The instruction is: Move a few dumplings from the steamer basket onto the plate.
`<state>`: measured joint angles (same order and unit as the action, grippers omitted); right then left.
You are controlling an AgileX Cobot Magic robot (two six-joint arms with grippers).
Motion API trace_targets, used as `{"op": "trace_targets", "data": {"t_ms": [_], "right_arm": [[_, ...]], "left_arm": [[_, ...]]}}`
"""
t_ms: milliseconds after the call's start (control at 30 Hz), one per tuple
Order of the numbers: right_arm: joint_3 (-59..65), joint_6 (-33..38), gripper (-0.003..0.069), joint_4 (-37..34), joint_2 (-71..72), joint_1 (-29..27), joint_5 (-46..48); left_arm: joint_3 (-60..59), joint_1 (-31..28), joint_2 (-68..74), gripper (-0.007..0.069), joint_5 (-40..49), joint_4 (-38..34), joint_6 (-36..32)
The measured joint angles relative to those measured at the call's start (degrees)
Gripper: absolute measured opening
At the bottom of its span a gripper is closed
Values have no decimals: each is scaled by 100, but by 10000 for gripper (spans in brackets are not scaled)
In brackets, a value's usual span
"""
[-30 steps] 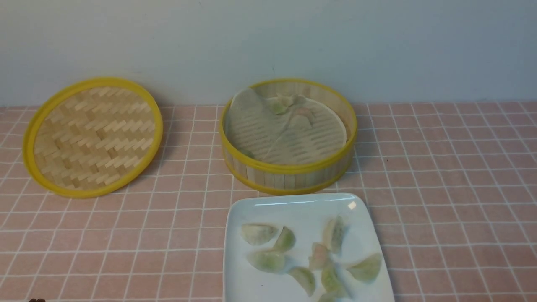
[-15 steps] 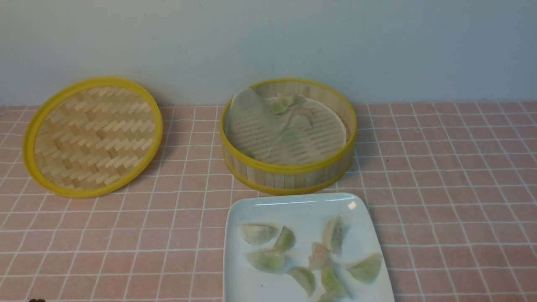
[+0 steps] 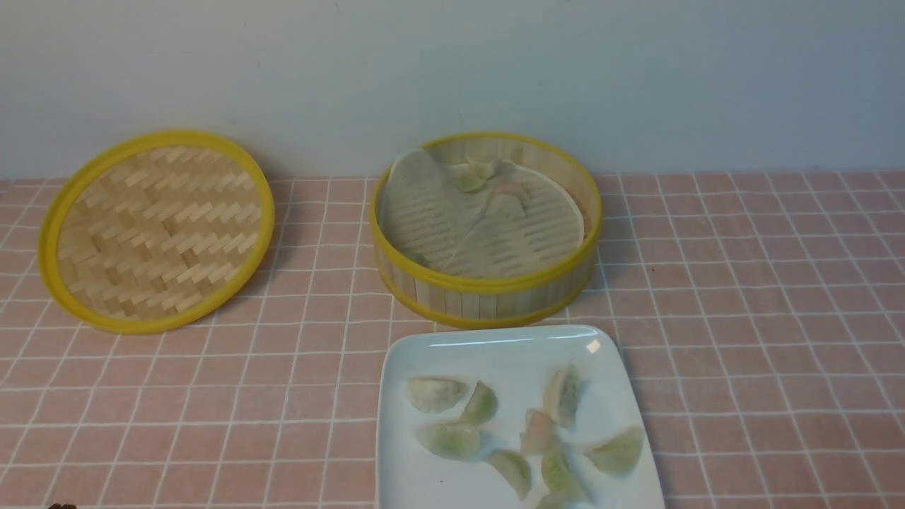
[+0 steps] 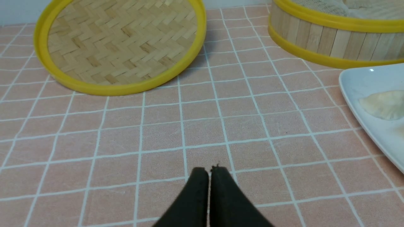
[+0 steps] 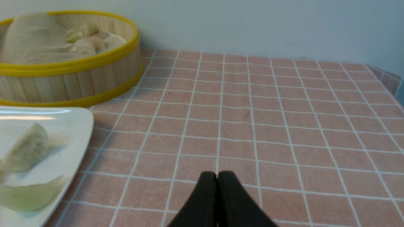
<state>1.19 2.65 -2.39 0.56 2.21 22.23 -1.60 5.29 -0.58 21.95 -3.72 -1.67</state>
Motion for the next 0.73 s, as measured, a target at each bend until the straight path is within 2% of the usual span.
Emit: {"op": "trace_targets", "data": {"t_ms": [733], "right_arm": [[0,-80,-14,0,0,0,0]], "left_arm": [[0,0,0,-6,0,0,0]]}}
